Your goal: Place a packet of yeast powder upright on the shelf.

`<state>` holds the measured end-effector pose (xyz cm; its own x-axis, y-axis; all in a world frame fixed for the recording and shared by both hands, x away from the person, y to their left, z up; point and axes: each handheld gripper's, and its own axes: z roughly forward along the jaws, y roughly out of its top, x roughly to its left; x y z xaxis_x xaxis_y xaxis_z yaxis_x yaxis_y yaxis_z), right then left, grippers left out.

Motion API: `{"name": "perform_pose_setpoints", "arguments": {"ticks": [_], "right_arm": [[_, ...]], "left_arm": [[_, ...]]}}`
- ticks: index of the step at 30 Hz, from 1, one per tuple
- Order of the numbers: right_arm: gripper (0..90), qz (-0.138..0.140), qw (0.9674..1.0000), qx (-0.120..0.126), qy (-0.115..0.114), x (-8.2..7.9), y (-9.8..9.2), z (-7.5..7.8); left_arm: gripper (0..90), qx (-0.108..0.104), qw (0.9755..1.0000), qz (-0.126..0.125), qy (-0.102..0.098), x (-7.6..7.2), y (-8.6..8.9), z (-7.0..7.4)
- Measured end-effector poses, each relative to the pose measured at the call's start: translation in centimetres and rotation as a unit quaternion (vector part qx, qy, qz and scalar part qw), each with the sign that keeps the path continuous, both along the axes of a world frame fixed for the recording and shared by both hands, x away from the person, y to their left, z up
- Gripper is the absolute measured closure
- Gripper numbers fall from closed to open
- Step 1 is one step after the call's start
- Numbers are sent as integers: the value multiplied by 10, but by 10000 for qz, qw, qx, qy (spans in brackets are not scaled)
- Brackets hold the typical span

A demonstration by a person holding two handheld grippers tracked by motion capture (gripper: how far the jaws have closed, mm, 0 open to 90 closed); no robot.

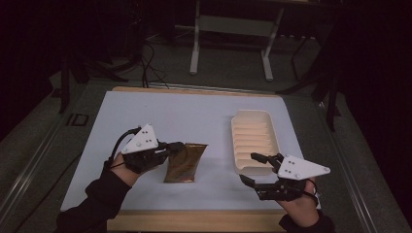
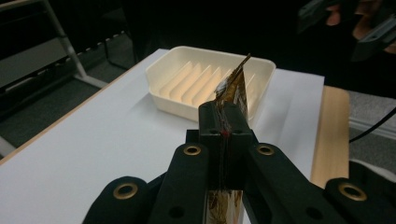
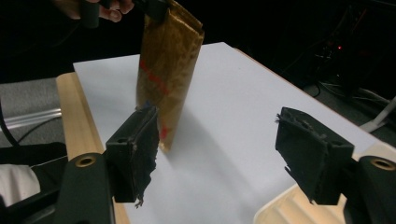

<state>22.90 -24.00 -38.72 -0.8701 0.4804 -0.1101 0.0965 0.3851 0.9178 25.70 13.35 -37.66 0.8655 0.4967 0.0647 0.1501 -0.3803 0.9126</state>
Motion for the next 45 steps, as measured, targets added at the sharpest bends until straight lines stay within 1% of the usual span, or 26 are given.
{"name": "perform_pose_setpoints", "arguments": {"ticks": [4, 7, 9, 10, 11, 14, 15, 17, 18, 19, 20, 22, 23, 24, 26, 27, 30, 32, 33, 35, 36, 38, 39, 41, 43, 45], "right_arm": [[276, 86, 9999, -98, -13, 7, 9, 8], [269, 236, 9995, -194, 105, 14, 17, 13], [262, 275, 9993, -250, 93, 17, 21, 15], [261, 367, 9988, -282, 161, 19, 24, 15], [261, 367, 9987, -333, 133, 21, 28, 16], [249, 438, 9981, -382, 181, 25, 36, 16], [248, 525, 9974, -420, 266, 27, 39, 15], [245, 600, 9968, -436, 315, 29, 45, 14], [241, 679, 9958, -480, 391, 31, 49, 13], [241, 668, 9956, -526, 395, 32, 52, 11], [242, 791, 9939, -573, 506, 34, 55, 10], [256, 823, 9933, -613, 527, 35, 60, 7], [255, 900, 9916, -684, 626, 37, 63, 6], [258, 890, 9916, -702, 623, 37, 65, 4], [269, 977, 9894, -822, 697, 39, 70, 2], [315, 1017, 9885, -853, 730, 39, 73, 1], [354, 1144, 9849, -975, 864, 43, 77, -1], [358, 1170, 9840, -998, 897, 45, 79, -2], [402, 1244, 9821, -1053, 947, 48, 80, -2], [468, 1319, 9804, -1099, 972, 49, 82, -2], [510, 1408, 9784, -1110, 1026, 50, 82, -2], [548, 1473, 9768, -1179, 1015, 51, 83, -2], [575, 1544, 9747, -1237, 1041, 52, 84, -2], [662, 1632, 9728, -1301, 1006, 53, 84, -2], [690, 1676, 9716, -1344, 995, 53, 84, -2], [699, 1709, 9697, -1378, 1072, 54, 84, -1]], "left_arm": [[900, -63, 9999, -100, 21, -2, -2, 2], [900, -60, 9998, -171, 34, -3, -4, 4], [900, -18, 9998, -186, 15, -4, -6, 5], [900, -26, 9998, -212, 13, -4, -8, 6], [900, -13, 9998, -207, -1, -5, -8, 6], [900, -31, 9996, -272, -13, -6, -12, 9], [900, -21, 9996, -286, -30, -7, -13, 9], [900, -59, 9994, -340, -42, -8, -15, 11], [900, -66, 9993, -357, -53, -8, -17, 11], [900, -55, 9993, -354, -54, -9, -19, 12], [900, -59, 9992, -384, -52, -9, -20, 12], [900, -82, 9991, -403, -54, -10, -23, 13], [900, -102, 9990, -427, -36, -10, -24, 13], [900, -107, 9990, -438, -46, -10, -25, 13], [900, -129, 9988, -474, -34, -10, -28, 14], [900, -125, 9987, -488, -45, -10, -29, 14], [900, -170, 9984, -540, -63, -11, -33, 15], [900, -206, 9980, -589, -63, -11, -35, 16], [900, -231, 9980, -593, -66, -11, -36, 16], [900, -285, 9975, -636, -87, -12, -37, 17], [900, -318, 9975, -631, -67, -12, -38, 17], [900, -364, 9971, -664, -57, -11, -38, 19], [900, -361, 9973, -645, -44, -11, -39, 19], [900, -335, 9974, -631, -64, -11, -40, 19], [899, -321, 9975, -625, -54, -10, -41, 19], [898, -352, 9973, -651, -24, -8, -40, 18]]}}
